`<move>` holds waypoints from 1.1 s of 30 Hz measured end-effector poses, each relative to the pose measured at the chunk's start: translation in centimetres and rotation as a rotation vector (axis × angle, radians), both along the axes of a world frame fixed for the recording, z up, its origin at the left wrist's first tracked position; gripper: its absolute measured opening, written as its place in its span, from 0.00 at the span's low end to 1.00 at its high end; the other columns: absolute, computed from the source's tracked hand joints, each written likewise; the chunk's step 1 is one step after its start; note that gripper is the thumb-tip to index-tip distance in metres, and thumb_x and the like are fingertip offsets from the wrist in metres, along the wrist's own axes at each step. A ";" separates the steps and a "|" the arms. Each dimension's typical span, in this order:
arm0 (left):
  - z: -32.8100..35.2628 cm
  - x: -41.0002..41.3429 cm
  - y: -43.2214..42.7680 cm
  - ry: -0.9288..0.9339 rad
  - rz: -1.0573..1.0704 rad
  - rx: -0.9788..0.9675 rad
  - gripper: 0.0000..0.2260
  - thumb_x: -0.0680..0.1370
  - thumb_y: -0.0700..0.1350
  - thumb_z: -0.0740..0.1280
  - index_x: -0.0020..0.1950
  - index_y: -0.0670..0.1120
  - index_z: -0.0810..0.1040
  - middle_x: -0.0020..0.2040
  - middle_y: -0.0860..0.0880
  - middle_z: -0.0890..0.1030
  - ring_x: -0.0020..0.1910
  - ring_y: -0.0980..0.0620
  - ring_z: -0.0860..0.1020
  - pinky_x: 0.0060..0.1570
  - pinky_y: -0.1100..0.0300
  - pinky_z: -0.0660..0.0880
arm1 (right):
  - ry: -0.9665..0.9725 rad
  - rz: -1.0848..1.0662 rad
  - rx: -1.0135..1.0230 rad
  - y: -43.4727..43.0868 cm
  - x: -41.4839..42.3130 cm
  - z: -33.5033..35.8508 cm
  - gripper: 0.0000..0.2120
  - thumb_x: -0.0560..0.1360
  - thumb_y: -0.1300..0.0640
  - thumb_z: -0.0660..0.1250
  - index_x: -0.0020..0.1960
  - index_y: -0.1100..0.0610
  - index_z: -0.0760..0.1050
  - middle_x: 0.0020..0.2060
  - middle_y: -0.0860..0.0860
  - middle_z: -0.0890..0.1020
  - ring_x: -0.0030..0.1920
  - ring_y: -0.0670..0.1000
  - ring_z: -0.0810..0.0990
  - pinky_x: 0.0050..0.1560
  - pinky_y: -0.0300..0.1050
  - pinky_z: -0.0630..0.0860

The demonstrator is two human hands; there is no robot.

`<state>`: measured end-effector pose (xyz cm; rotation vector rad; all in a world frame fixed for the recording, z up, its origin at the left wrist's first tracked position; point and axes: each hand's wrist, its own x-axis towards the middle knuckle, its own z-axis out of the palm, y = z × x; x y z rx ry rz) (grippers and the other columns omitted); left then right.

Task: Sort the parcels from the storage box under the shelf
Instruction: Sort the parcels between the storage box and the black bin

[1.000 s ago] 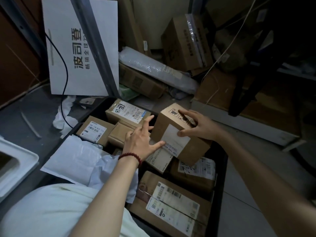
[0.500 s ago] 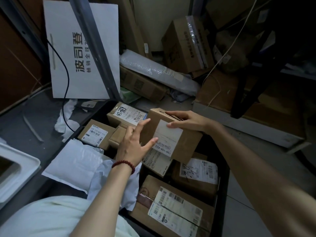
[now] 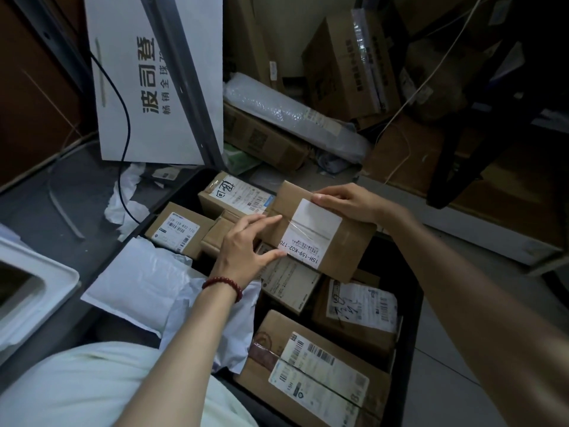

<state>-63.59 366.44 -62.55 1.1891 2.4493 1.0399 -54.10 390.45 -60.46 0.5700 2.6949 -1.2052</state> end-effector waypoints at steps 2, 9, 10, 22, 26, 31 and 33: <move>0.3 0.2 -0.1 0.004 0.006 0.018 0.29 0.67 0.43 0.78 0.66 0.51 0.75 0.65 0.48 0.74 0.63 0.52 0.72 0.63 0.52 0.73 | 0.010 0.010 0.005 -0.1 0.1 0.3 0.15 0.79 0.40 0.57 0.60 0.41 0.77 0.53 0.42 0.80 0.53 0.44 0.78 0.52 0.42 0.74; 1.8 0.7 0.0 0.092 -0.023 0.080 0.27 0.67 0.39 0.77 0.65 0.49 0.76 0.63 0.46 0.76 0.58 0.48 0.76 0.59 0.51 0.76 | 0.094 -0.023 -0.010 -0.7 -1.4 2.5 0.14 0.81 0.46 0.57 0.61 0.45 0.77 0.50 0.41 0.80 0.53 0.43 0.79 0.53 0.41 0.74; 1.8 0.8 -0.1 0.091 -0.018 0.078 0.26 0.68 0.39 0.76 0.65 0.48 0.76 0.63 0.45 0.76 0.59 0.47 0.76 0.59 0.50 0.76 | 0.075 -0.011 0.013 -1.0 -1.6 2.6 0.16 0.80 0.43 0.57 0.63 0.46 0.76 0.52 0.41 0.79 0.56 0.45 0.78 0.55 0.42 0.73; 1.5 2.3 0.5 -0.029 -0.041 0.009 0.36 0.69 0.60 0.72 0.73 0.58 0.61 0.58 0.52 0.73 0.53 0.55 0.73 0.48 0.59 0.73 | 0.065 -0.160 0.066 -3.1 1.8 1.6 0.21 0.80 0.41 0.56 0.69 0.48 0.72 0.57 0.50 0.77 0.56 0.48 0.75 0.51 0.39 0.67; 1.1 2.5 0.9 -0.143 -0.009 -0.004 0.37 0.68 0.67 0.68 0.73 0.62 0.58 0.66 0.48 0.72 0.60 0.50 0.73 0.55 0.55 0.74 | -0.023 -0.211 -0.012 -3.6 2.6 0.9 0.28 0.73 0.35 0.62 0.69 0.46 0.69 0.67 0.54 0.72 0.64 0.52 0.72 0.64 0.49 0.69; 1.5 3.1 1.0 -0.198 0.004 0.013 0.40 0.63 0.79 0.52 0.72 0.64 0.58 0.67 0.50 0.73 0.60 0.51 0.72 0.52 0.55 0.71 | -0.058 -0.305 -0.026 -4.9 4.5 0.6 0.49 0.56 0.20 0.59 0.70 0.47 0.66 0.64 0.49 0.74 0.59 0.50 0.75 0.56 0.48 0.73; 1.7 3.2 1.0 -0.220 0.005 0.030 0.39 0.64 0.78 0.52 0.72 0.63 0.59 0.66 0.50 0.74 0.58 0.53 0.72 0.51 0.57 0.70 | -0.017 -0.339 -0.052 -4.9 5.1 0.6 0.49 0.55 0.20 0.61 0.68 0.47 0.69 0.62 0.48 0.75 0.57 0.49 0.76 0.54 0.46 0.74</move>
